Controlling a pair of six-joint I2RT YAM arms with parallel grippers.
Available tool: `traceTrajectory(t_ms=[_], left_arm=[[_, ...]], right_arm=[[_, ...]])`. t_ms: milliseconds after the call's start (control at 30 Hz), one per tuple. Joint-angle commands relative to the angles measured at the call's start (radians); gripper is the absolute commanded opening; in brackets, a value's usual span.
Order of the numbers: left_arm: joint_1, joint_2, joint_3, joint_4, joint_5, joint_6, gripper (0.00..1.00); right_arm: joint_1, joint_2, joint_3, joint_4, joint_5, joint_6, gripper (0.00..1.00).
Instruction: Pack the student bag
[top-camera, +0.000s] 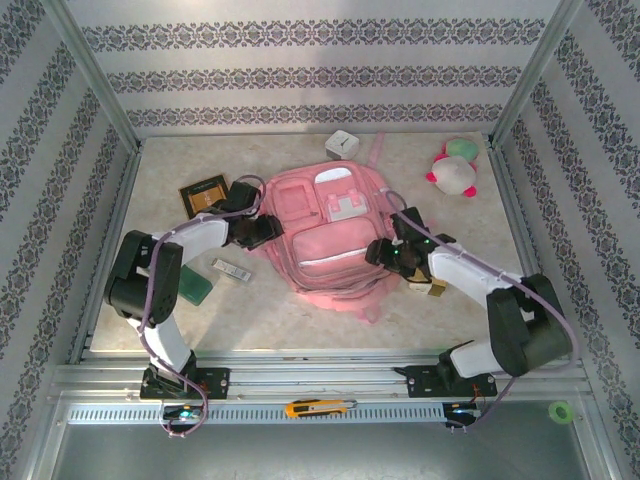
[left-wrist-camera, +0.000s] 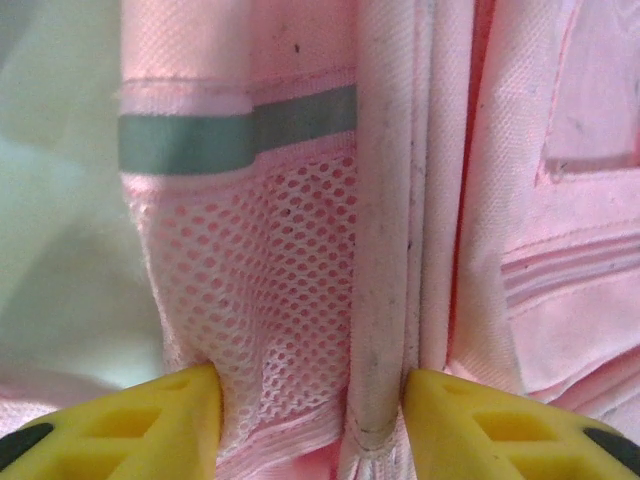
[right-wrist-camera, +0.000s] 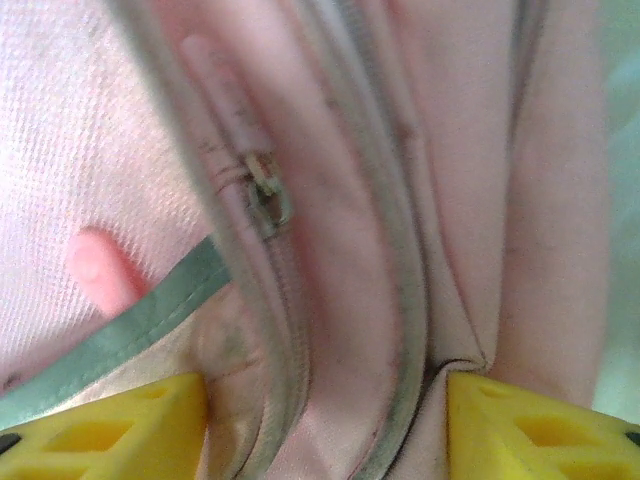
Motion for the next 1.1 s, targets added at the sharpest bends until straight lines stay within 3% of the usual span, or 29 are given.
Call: traceTrajectory(t_ms=[0, 167, 500, 700, 867, 1000, 1067], left_arm=[[-0.016, 0.039, 0.037, 0.022, 0.031, 0.008, 0.49], [-0.019, -0.005, -0.007, 0.008, 0.005, 0.005, 0.49], [-0.027, -0.215, -0.243, 0.045, -0.058, -0.058, 0.47], [-0.029, -0.333, -0.167, -0.088, -0.129, 0.028, 0.52], [-0.035, -0.497, -0.064, -0.17, -0.203, 0.267, 0.57], [-0.057, -0.567, -0.072, -0.092, -0.054, 0.568, 0.58], [-0.102, -0.586, -0.096, -0.068, 0.053, 0.806, 0.58]], right_arm=[[0.108, -0.048, -0.055, 0.05, 0.016, 0.147, 0.6], [0.249, -0.069, -0.113, 0.151, 0.086, 0.262, 0.6], [0.42, -0.09, -0.14, 0.179, 0.182, 0.346, 0.61], [0.451, -0.255, -0.083, -0.021, 0.303, 0.344, 0.69], [0.401, -0.487, -0.003, -0.245, 0.384, 0.278, 0.71], [0.259, -0.613, -0.007, -0.292, 0.28, 0.196, 0.71], [0.184, -0.663, -0.017, -0.291, 0.214, 0.145, 0.71]])
